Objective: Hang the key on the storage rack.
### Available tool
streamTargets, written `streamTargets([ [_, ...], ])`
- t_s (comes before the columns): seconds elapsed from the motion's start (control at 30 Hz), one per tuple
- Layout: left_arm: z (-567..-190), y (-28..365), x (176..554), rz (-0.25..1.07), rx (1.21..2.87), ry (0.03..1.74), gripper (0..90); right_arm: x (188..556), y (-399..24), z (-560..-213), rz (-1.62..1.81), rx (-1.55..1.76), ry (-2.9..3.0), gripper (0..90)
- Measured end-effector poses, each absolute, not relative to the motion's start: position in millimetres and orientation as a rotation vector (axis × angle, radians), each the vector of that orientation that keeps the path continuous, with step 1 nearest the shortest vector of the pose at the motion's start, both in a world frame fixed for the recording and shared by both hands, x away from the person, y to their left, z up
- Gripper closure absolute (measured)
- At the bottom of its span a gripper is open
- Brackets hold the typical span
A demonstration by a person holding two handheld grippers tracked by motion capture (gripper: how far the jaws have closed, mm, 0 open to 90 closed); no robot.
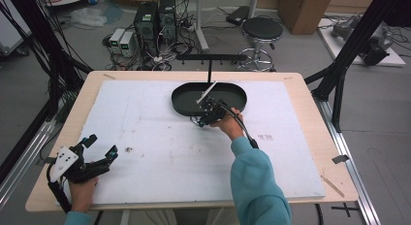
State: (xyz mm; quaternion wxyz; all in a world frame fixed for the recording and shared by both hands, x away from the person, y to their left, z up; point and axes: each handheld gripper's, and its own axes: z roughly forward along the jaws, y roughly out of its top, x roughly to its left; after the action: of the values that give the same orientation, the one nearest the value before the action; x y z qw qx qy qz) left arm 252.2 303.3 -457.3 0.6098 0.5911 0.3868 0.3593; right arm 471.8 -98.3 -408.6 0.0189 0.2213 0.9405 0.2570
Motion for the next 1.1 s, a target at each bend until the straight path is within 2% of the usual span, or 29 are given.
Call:
streamTargets([
  [0.17, -457.3, 303.4, 252.1, 0.829, 1.364, 0.894, 13.7, 472.2, -97.6, -409.4, 0.793, 0.68, 2.919, 82.7],
  [0.5, -457.2, 303.7, 252.2, 0.828, 1.366, 0.895, 13.7, 472.9, -97.7, -411.1, 0.783, 0.704, 2.913, 87.5],
  [1.1, -457.2, 303.7, 252.3, 0.829, 1.365, 0.896, 13.6, 472.3, -103.5, -398.5, 0.895, 0.726, 2.85, 89.2],
])
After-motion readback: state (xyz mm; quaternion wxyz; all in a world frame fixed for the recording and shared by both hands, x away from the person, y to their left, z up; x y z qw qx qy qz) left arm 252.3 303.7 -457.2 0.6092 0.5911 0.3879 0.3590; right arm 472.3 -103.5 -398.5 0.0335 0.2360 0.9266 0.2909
